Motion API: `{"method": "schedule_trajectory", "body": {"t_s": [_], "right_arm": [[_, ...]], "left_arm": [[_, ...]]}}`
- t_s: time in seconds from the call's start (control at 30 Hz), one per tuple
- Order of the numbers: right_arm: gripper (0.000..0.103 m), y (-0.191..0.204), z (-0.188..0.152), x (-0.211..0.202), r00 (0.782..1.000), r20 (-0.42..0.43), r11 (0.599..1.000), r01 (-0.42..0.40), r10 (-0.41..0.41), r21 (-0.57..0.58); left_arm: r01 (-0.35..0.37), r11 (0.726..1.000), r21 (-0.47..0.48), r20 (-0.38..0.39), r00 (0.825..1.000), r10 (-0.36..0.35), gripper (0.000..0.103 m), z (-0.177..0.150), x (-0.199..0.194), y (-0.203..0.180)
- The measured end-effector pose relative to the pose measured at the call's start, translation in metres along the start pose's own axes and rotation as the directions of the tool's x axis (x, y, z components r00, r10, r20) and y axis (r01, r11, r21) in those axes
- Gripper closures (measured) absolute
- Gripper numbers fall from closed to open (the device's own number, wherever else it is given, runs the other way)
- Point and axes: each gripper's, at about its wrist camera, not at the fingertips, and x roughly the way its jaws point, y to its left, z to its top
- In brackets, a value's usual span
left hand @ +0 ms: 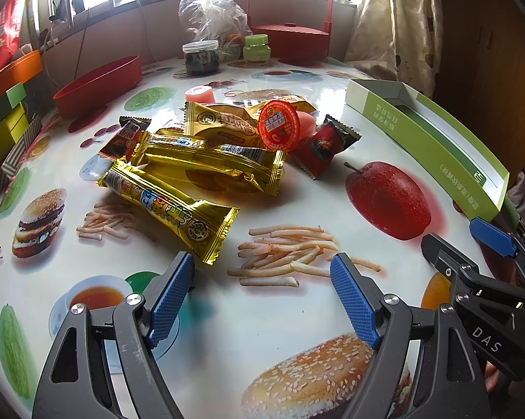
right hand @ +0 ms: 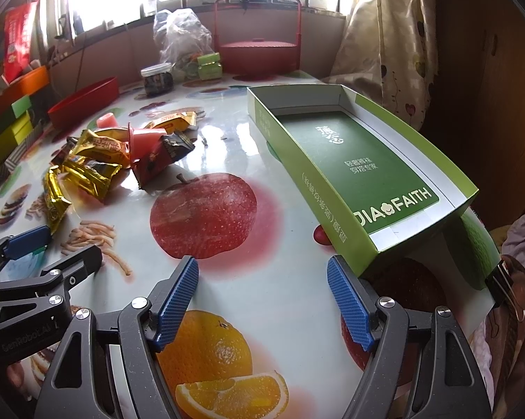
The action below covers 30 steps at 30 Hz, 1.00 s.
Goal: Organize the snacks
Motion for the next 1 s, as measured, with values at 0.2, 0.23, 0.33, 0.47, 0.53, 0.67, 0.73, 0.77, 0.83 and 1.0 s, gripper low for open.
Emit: {"method": "schedule_trajectory", "body": {"t_s": [0.2, 0.23, 0.33, 0.47, 0.53, 0.67, 0.73, 0.77, 0.83, 1.0], "right_arm": [[0.027, 0.0002, -0.0005, 0.0002, 1.000, 0.002, 1.000, 0.000, 0.000, 0.000], [0.027, -0.0003, 0.0001, 0.0004, 1.000, 0.002, 1.000, 0.000, 0.000, 0.000], [0.027, 0.0004, -0.0006, 0.0002, 1.000, 0.003, 1.000, 0.000, 0.000, 0.000], [0.027, 0.0004, -0.0004, 0.0002, 1.000, 0.001, 1.000, -0.001, 0.001, -0.002], [0.027, 0.0004, -0.0006, 0.0002, 1.000, 0.002, 1.000, -0.001, 0.001, -0.001], [0.027, 0.0003, -0.0006, 0.0002, 1.000, 0.003, 1.000, -0.001, 0.001, -0.001], [0.027, 0.0004, -0.0006, 0.0002, 1.000, 0.003, 1.000, -0.001, 0.001, -0.001], [0.027, 0.0004, -0.0005, 0.0002, 1.000, 0.003, 1.000, 0.000, 0.000, -0.002], [0.027, 0.0004, -0.0006, 0.0002, 1.000, 0.003, 1.000, 0.000, 0.000, -0.002], [0.027, 0.0006, -0.0008, 0.0002, 1.000, 0.003, 1.000, 0.000, 0.000, -0.002]], "left_arm": [[0.000, 1.000, 0.000, 0.001, 1.000, 0.000, 0.023, -0.0003, -0.0001, 0.0000], [0.000, 1.000, 0.000, 0.001, 1.000, 0.000, 0.023, -0.0002, -0.0001, 0.0000], [0.000, 1.000, 0.000, 0.002, 1.000, 0.000, 0.023, 0.0003, 0.0000, 0.0000], [0.000, 1.000, 0.000, 0.002, 1.000, 0.000, 0.023, -0.0003, -0.0002, 0.0002], [0.001, 1.000, 0.000, 0.002, 1.000, -0.001, 0.023, -0.0003, -0.0002, 0.0003], [0.001, 1.000, 0.000, 0.002, 1.000, -0.001, 0.023, -0.0005, -0.0003, 0.0002], [0.001, 1.000, 0.000, 0.002, 1.000, -0.001, 0.023, -0.0005, -0.0003, 0.0002], [0.001, 1.000, 0.000, 0.003, 1.000, -0.001, 0.023, -0.0007, -0.0003, 0.0001], [0.001, 1.000, 0.000, 0.002, 1.000, -0.001, 0.023, -0.0007, -0.0003, 0.0002], [0.001, 1.000, -0.001, 0.001, 1.000, -0.001, 0.023, 0.0001, 0.0023, 0.0011]]}}
